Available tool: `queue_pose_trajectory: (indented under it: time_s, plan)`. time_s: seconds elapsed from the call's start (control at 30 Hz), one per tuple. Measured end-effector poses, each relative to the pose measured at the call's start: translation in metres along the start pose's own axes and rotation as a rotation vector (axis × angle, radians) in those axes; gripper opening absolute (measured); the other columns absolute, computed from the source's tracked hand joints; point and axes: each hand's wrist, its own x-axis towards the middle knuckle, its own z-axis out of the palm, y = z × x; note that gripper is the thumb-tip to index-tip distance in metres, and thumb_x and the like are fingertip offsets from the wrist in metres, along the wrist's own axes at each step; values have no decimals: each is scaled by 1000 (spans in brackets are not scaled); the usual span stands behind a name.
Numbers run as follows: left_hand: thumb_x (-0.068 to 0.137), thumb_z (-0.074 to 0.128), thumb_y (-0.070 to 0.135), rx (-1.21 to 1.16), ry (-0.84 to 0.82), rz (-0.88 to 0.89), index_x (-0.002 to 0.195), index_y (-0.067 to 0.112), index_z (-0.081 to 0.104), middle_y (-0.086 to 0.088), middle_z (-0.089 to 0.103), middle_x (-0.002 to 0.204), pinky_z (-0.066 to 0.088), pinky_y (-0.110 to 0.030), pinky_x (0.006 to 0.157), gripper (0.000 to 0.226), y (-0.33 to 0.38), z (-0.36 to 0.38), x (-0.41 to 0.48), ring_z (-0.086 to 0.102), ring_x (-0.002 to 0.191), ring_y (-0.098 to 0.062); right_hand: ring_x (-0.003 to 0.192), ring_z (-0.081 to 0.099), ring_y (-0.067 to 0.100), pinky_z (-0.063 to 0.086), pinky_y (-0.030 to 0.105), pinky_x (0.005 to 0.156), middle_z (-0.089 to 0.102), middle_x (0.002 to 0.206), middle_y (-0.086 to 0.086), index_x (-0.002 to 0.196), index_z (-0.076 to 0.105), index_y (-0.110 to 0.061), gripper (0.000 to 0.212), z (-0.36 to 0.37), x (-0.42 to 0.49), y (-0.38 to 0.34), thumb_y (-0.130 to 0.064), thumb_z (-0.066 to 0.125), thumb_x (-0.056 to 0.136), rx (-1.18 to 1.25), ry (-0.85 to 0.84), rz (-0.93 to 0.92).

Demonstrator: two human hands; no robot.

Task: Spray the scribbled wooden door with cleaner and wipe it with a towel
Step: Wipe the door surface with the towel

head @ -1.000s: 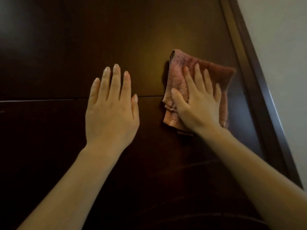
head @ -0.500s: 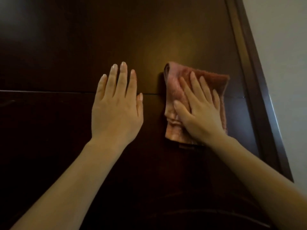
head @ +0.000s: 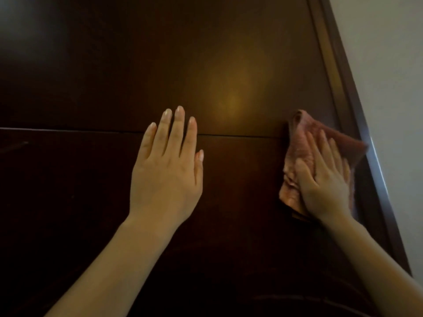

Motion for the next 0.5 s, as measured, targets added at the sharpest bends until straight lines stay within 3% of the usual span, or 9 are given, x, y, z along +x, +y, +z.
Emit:
queue_pose_trajectory:
  time_s: [0.23, 0.4, 0.5]
  plan:
    - [95, 24, 34, -15, -2, 38, 142, 4, 31, -17, 29, 149, 16, -42, 113, 56, 2, -2, -19, 24, 140, -31, 143, 9, 18, 4, 43, 116, 15, 156, -1, 147, 19, -26, 78, 0, -39, 4, -59, 17, 76, 47, 93, 262]
    - [96, 21, 34, -43, -40, 19, 144, 4, 27, -17, 23, 152, 11, -41, 114, 57, 2, -5, -25, 18, 141, -30, 144, -4, 17, -4, 47, 115, 0, 158, -3, 149, 8, -26, 72, 4, -53, -28, -56, 25, 85, 106, 1, 538]
    - [95, 21, 34, -39, -38, 22, 144, 3, 26, -17, 23, 152, 10, -41, 114, 57, 5, -4, -28, 18, 141, -31, 143, -11, 20, -7, 50, 113, -10, 157, -3, 148, -2, -31, 64, 12, -63, -63, -53, 24, 93, 30, -85, 428]
